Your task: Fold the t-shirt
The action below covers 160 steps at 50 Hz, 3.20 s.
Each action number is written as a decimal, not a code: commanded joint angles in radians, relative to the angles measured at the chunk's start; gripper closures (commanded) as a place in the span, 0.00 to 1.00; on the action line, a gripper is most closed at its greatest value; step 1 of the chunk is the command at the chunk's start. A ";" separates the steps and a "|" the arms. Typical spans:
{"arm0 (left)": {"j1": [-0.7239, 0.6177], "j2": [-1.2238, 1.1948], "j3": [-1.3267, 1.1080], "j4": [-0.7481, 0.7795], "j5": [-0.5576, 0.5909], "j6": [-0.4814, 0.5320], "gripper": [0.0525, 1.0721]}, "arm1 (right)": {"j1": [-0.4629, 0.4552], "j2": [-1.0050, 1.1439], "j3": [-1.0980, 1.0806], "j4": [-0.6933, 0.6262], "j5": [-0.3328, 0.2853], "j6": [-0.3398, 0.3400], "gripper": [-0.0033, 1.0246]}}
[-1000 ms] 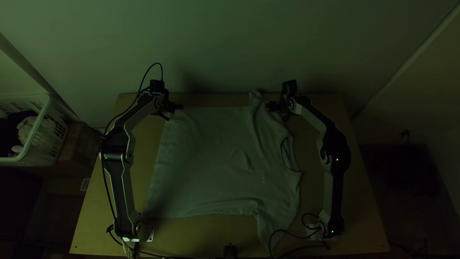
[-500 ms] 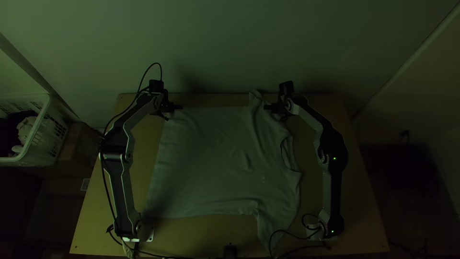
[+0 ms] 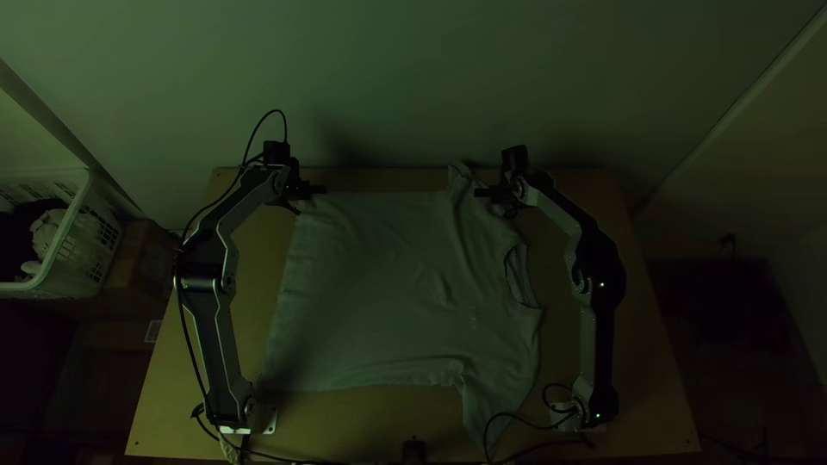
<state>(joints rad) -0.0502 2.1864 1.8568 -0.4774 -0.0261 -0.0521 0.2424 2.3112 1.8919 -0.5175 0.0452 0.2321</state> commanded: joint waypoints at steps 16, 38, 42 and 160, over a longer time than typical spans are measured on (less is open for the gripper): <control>0.016 -0.013 0.081 -0.001 0.005 -0.031 0.97 | -0.100 -0.039 0.085 -0.012 0.018 -0.002 0.97; 0.021 0.019 0.166 -0.069 0.005 -0.061 0.97 | -0.098 -0.055 0.134 -0.038 0.018 -0.022 0.97; 0.026 0.004 0.131 -0.069 0.018 -0.058 0.97 | -0.097 -0.072 0.108 -0.052 0.018 -0.033 0.97; 0.029 -0.605 -0.909 0.301 0.043 -0.058 0.67 | 0.035 -0.768 -0.961 -0.038 0.076 -0.065 0.60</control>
<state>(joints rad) -0.0307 1.5913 0.9806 -0.1867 0.0189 -0.1043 0.2684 1.5352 0.9707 -0.5407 0.1024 0.1562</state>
